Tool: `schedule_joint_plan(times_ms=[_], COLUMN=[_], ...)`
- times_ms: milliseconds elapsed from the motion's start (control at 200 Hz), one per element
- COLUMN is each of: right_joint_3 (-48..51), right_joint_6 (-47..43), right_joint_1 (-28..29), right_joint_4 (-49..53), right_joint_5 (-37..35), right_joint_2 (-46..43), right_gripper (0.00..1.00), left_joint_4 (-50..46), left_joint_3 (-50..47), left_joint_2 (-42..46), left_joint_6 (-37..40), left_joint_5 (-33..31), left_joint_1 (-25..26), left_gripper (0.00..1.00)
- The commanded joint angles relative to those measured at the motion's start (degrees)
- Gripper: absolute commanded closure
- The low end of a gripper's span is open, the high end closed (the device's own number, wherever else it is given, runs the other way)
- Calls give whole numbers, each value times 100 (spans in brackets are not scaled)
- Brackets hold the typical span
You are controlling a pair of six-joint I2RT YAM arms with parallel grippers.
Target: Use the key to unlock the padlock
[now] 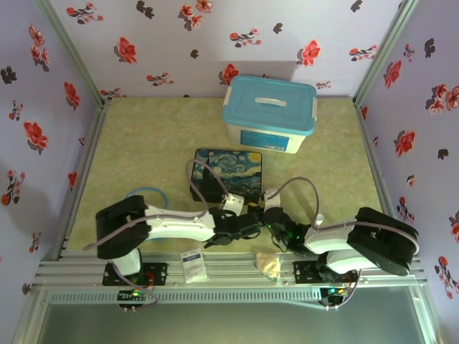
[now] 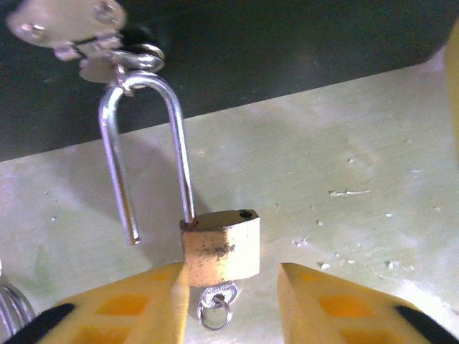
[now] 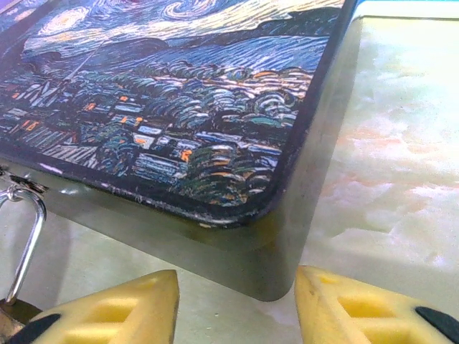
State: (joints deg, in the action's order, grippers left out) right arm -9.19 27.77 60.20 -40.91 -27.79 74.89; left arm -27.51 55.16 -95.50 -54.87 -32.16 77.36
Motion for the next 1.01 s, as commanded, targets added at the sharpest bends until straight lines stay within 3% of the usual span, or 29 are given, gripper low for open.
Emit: schedule_joint_plan(times_ms=[0, 190, 350, 420, 475, 615, 735, 795, 1000], right_joint_3=[-55, -191, -726, -943, -1005, -1351, -2045, -2360, -2957], right_joint_6=[191, 260, 718, 1177, 1574, 1889, 2333, 2583, 3330], right_joint_1=[-13, -11, 24, 109, 188, 639, 778, 926, 1208], right_joint_4=[256, 898, 2548, 3094, 3221, 3023, 3276, 3343, 3680], right_joint_5=[-80, 200, 362, 295, 304, 227, 309, 324, 96], right_joint_2=[-349, -1036, -1543, -1600, -1526, -810, 274, 729, 1611], right_gripper=[51, 48, 45, 44, 44, 43, 43, 43, 47], left_joint_4=[711, 739, 1163, 1212, 1228, 1286, 1152, 1120, 929], left_joint_3=[-435, -1053, -1565, -1636, -1671, -1797, -1844, -1860, -1907], left_joint_2=[800, 1438, 1943, 2241, 2528, 3282, 3867, 4121, 4618], left_joint_6=[139, 97, 155, 256, 353, 685, 947, 1079, 1403], left_joint_5=[138, 115, 334, 339, 387, 943, 1026, 1027, 1260], left_joint_1=[-128, -393, -656, -727, -843, -1534, -2030, -2220, -2929], left_gripper=[52, 47, 47, 44, 35, 30, 29, 24, 22])
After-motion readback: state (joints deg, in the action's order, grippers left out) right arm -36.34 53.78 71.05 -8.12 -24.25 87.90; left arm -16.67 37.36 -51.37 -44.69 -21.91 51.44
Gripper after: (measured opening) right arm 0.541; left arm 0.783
